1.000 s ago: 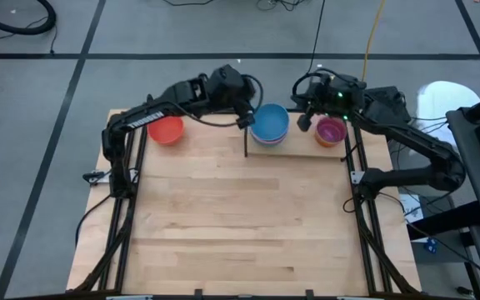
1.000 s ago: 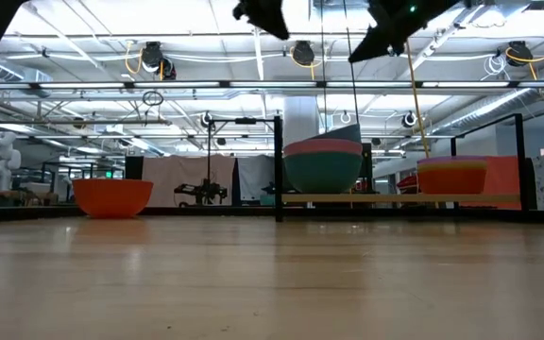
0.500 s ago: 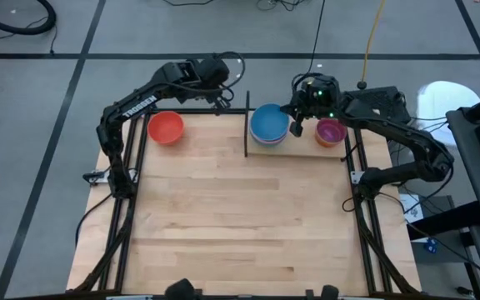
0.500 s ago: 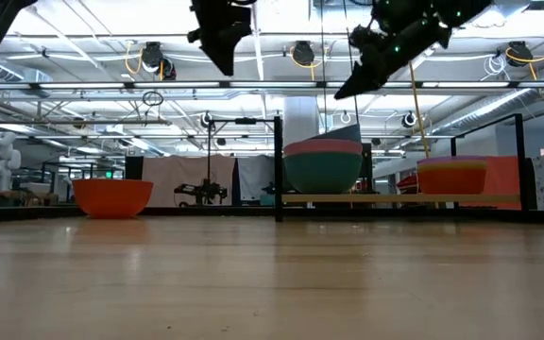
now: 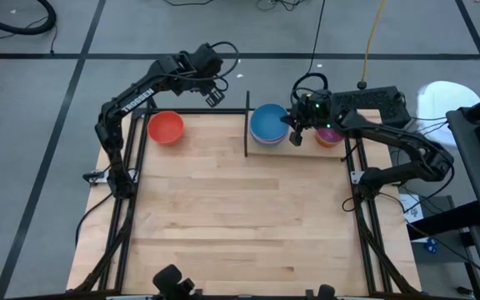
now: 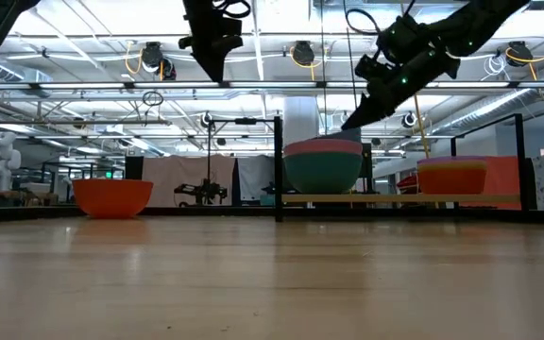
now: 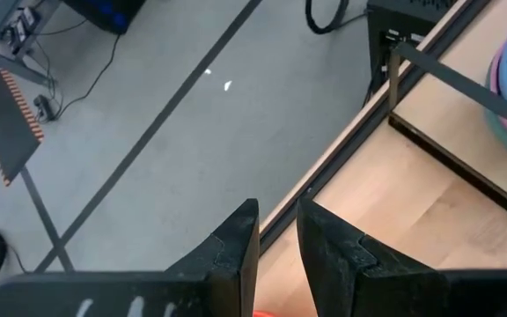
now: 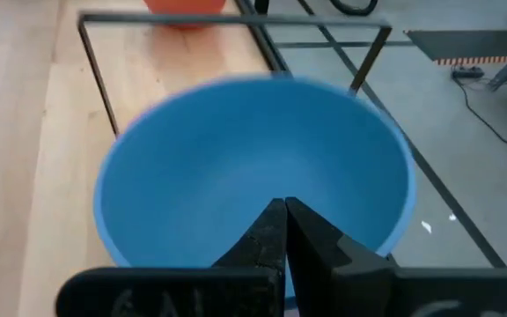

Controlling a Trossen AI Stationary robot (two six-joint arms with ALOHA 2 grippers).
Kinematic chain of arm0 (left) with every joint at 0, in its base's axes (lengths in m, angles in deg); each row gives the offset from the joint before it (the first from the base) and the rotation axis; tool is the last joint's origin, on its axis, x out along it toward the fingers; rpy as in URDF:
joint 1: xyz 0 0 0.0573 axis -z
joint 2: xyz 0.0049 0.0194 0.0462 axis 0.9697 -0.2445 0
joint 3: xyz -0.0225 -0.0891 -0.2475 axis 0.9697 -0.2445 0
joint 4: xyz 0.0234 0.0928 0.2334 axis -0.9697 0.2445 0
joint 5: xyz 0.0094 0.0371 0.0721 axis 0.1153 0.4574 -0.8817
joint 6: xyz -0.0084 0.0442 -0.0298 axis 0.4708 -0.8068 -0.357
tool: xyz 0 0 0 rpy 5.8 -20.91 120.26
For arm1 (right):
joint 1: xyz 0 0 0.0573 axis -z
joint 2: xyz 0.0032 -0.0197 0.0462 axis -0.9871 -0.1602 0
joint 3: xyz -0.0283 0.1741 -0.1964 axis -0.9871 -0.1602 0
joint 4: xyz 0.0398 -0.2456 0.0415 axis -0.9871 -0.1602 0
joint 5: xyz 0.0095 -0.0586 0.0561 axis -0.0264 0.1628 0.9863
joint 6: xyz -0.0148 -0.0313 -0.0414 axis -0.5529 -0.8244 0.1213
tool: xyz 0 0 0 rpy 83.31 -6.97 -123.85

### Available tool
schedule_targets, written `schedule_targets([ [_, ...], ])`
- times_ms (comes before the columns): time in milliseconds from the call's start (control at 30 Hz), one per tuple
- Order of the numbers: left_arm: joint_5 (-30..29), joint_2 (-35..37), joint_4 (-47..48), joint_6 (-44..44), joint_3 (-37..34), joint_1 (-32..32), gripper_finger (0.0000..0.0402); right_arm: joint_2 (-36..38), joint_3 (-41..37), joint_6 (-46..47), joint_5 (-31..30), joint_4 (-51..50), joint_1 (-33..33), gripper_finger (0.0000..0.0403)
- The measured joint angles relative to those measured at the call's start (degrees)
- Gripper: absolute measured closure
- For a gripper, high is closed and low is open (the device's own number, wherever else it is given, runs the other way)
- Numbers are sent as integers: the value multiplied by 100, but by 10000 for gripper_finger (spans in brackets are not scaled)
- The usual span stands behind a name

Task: Place and stack bowls onto a shelf
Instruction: Stack the large blue bowl on top of the large pink bowl on the shelf, then stack the large orange bowl on top of the large blue bowl on the shelf

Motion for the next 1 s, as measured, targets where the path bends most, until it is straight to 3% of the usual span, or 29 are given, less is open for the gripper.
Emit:
schedule_targets([
  [200,5,0,151,-126,-2,-170,316,-32,-430,128,2,689,27,403],
  [367,46,-9,584,165,-87,-403,316,203,-409,137,-2,687,8,403],
  [633,61,-5,1749,1339,-87,-922,316,1303,-218,317,4,729,-194,403],
  [767,159,-4,1770,2048,-220,-1167,316,1934,-197,345,4,733,-227,403],
  [1000,707,-4,1749,2575,-1189,-1466,316,2928,-193,763,7,732,-229,403],
])
